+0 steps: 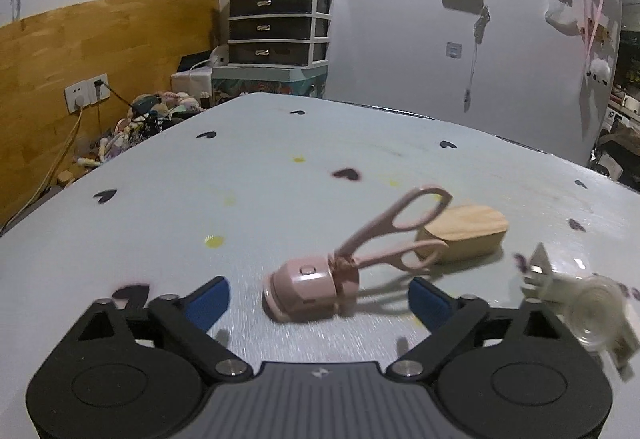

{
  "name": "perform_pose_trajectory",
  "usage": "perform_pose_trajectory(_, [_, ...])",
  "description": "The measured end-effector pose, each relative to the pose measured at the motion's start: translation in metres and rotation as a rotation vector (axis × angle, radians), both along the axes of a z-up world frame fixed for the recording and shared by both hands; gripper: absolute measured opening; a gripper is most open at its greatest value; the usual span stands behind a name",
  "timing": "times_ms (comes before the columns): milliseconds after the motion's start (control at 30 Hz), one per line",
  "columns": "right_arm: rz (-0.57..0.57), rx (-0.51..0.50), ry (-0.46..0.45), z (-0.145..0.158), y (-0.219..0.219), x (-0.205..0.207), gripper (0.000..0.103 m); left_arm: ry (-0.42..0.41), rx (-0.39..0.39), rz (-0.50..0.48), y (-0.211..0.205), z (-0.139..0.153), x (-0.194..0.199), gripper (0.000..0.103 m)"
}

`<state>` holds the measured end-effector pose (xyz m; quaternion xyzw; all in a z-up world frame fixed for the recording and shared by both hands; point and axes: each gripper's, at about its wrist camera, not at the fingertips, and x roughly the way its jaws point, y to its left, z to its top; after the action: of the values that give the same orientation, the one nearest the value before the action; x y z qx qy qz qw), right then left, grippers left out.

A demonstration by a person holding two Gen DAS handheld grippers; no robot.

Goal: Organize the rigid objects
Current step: 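Move the left tool back toward the pink eyelash curler, then close the left tool on the pink eyelash curler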

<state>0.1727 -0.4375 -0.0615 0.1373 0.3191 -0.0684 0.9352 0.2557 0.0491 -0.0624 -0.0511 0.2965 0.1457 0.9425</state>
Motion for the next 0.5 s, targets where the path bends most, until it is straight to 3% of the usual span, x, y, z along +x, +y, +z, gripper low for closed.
perform_pose_trajectory(233, [-0.021, -0.005, -0.002, 0.0, 0.001, 0.0, 0.019, 0.031, 0.026, -0.013, 0.006, -0.014, 0.018, 0.075])
perform_pose_trajectory(367, [-0.02, -0.005, 0.013, -0.002, 0.002, 0.003, 0.018, 0.02, 0.02, -0.009, 0.009, -0.013, 0.02, 0.059])
perform_pose_trajectory(500, [-0.011, -0.035, 0.023, -0.002, 0.007, 0.004, 0.015, 0.012, 0.006, -0.01, 0.011, -0.014, 0.019, 0.058])
